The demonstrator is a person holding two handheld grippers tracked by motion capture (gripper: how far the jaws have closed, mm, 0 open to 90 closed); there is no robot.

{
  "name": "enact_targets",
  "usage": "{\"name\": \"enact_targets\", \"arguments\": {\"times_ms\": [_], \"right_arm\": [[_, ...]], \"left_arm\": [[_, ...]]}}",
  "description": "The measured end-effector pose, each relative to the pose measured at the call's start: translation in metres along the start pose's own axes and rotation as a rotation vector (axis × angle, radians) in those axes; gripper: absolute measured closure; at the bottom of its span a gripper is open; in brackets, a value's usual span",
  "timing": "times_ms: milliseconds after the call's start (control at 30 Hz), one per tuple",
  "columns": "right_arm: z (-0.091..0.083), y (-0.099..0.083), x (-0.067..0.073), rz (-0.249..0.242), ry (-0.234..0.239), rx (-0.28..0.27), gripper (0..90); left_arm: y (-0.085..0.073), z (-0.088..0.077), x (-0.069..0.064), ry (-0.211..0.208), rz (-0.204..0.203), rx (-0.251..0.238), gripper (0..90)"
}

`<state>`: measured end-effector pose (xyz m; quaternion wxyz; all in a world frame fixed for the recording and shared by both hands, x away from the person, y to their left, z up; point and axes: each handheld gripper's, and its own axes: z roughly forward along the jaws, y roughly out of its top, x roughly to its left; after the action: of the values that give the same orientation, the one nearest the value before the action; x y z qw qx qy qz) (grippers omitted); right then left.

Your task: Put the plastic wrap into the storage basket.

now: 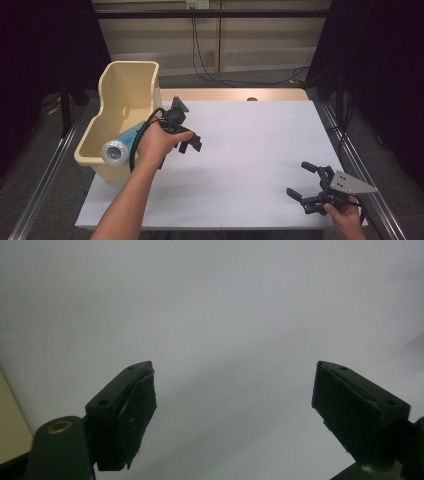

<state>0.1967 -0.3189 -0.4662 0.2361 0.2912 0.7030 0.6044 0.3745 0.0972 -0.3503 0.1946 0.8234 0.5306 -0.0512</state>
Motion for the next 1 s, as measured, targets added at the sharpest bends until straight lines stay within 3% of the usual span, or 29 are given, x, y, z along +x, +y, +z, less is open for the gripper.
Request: {"name": "enact_targets", "arguments": {"times_ms": [500,700,833,900,933,967,1000], "right_arm": [[0.0,0.0,0.0,0.001,-0.001,-0.001,0.1],[-0.001,0.0,-0.001,-0.001,-0.002,-0.003,0.0],[0.0,0.0,0.0,0.001,0.0,-0.002,0.0],[0.0,0.0,0.0,0.001,-0.001,-0.001,0.0],[0.0,0.0,0.0,0.001,-0.001,-0.001,0.0],[-0.001,0.0,0.0,0.001,-0.001,-0.002,0.0],[-0.001,0.0,0.0,0.001,0.0,-0.002,0.0]], "left_arm": [[-0.018,0.036,0.005,-0.011,0.026,0.006,16.7],[-0.03,0.054,0.007,-0.007,0.04,-0.024,16.4],[-0.039,0.062,0.007,0.004,0.056,-0.093,16.5],[-0.045,0.065,0.006,0.006,0.07,-0.151,16.3],[-0.045,0.065,0.006,0.006,0.07,-0.151,16.0],[-0.049,0.067,0.006,0.017,0.112,-0.21,15.5],[-0.052,0.069,0.005,0.022,0.101,-0.236,13.8]]}}
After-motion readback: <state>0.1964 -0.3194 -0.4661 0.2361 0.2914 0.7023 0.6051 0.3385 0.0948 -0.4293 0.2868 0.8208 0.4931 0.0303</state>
